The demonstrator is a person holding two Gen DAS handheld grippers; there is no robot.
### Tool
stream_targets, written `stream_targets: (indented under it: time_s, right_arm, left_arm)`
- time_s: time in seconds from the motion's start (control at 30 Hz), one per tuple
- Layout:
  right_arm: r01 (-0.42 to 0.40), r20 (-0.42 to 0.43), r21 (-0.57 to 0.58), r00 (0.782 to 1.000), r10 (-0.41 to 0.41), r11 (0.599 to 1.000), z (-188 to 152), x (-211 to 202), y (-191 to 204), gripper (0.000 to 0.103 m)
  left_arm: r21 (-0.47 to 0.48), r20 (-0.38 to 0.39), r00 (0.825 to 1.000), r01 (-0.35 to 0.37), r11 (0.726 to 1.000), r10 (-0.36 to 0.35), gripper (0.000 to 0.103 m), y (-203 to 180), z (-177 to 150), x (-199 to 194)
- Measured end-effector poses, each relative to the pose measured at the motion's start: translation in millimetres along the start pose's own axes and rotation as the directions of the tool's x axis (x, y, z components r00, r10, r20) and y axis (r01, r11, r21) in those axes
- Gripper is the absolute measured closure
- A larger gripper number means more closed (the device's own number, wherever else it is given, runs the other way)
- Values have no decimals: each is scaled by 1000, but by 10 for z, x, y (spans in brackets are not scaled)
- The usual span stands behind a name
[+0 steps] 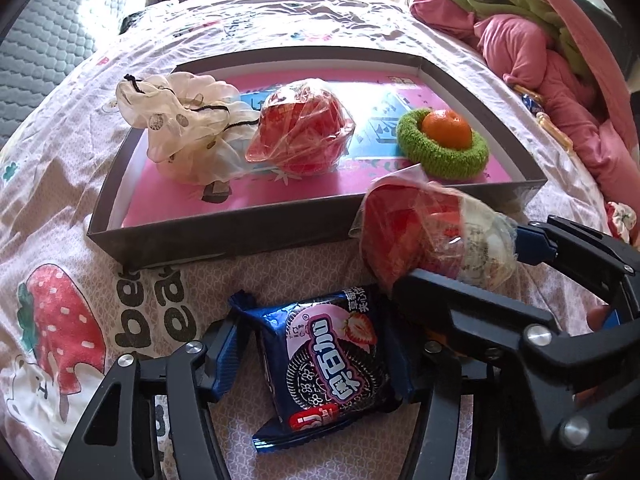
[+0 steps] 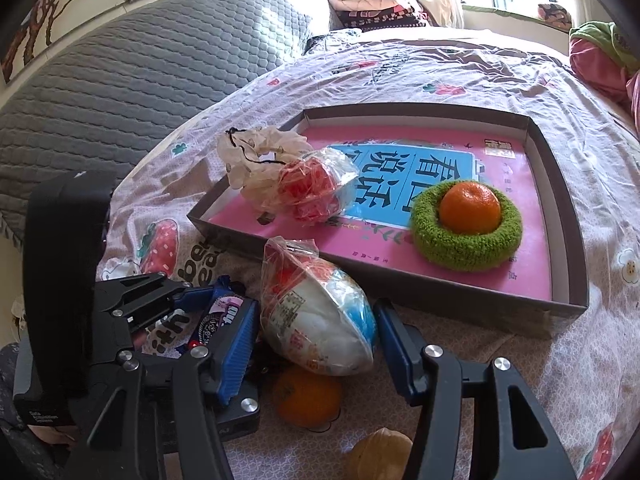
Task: Organize objects
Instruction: 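Close left tool on the biscuit pack while right tool grasps the clear bag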
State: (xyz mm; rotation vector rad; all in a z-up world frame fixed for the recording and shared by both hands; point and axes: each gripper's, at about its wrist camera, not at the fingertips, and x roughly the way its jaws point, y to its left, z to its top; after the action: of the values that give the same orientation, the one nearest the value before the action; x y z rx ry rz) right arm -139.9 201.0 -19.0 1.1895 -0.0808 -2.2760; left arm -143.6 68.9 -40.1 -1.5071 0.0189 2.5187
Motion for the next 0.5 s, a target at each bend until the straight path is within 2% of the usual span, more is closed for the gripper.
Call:
stream_targets:
  time_s: [0.5]
  right_arm:
    - [9,74,39,997,-12,999,11,-200,-60,45]
  left_arm:
    - [-38,19,999,51,998,-50,48,97,10,-89]
